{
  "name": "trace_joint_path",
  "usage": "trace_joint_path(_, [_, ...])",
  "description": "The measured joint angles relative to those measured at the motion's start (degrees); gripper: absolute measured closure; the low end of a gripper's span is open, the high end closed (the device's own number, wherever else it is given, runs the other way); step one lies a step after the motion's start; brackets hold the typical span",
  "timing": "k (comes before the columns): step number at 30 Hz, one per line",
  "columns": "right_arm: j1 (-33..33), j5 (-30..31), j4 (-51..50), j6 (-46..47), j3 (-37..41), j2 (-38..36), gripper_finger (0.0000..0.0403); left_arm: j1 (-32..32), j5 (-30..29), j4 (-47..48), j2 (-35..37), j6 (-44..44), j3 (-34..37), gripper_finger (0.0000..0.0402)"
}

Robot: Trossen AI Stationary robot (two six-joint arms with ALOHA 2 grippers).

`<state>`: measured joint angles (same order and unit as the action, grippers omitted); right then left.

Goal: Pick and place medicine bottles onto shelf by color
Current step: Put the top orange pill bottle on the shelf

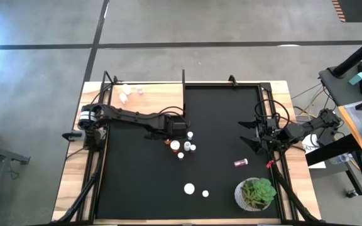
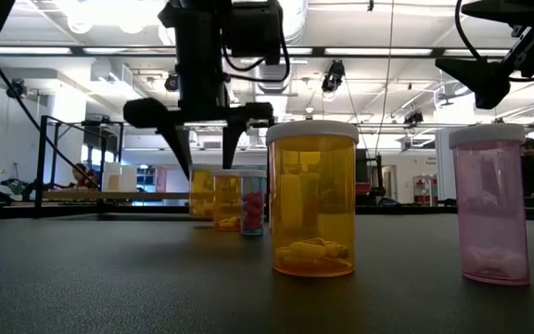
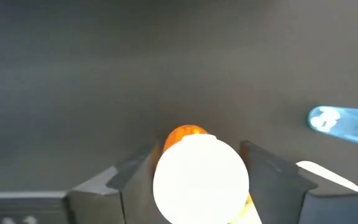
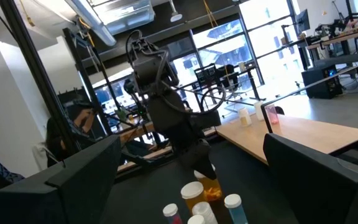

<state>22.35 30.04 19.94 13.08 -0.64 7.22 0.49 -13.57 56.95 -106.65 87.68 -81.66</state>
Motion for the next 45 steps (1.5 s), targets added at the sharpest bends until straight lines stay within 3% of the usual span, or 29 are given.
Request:
trace_joint_path(5, [-0.02,0.02,0.0,-0.02,0.0,0.0,0.0019,1.75,-1.47,4.97,0.08,-3.94,-4.92,0.0185])
trace_joint_path(12, [-0.02,0.01,-0.02,0.0,0.0,-0.02,0.0019,7.22,-4.37,10.09,0.2,-10.29,-10.87,0.0224])
trace_joint_path(18, [0.0,0.02,-0.02,0.0,0.0,0.0,0.0019,10.12,3.34,11.41,0.2,-10.43,-11.64,0.0262])
trace_joint_path(22, [-0.01,0.01,0.0,-0.02,0.0,-0.02,0.0019,9.55,3.92,13.27,0.17,-7.86,-11.61,0.0262])
trace_joint_path(27, [0.0,0.02,-0.02,0.0,0.0,-0.02,0.0019,9.7,4.09,14.16,0.17,-5.78,-11.39,0.0209])
trace_joint_path(38, [-0.02,0.0,0.0,0.0,0.0,-0.01,0.0019,6.89,9.04,13.0,-3.77,2.01,-10.11,0.0014])
trace_joint_path(45, [0.0,0.02,-0.01,-0.02,0.0,0.0,0.0019,6.25,10.23,12.51,-7.45,7.04,-10.0,0.0028])
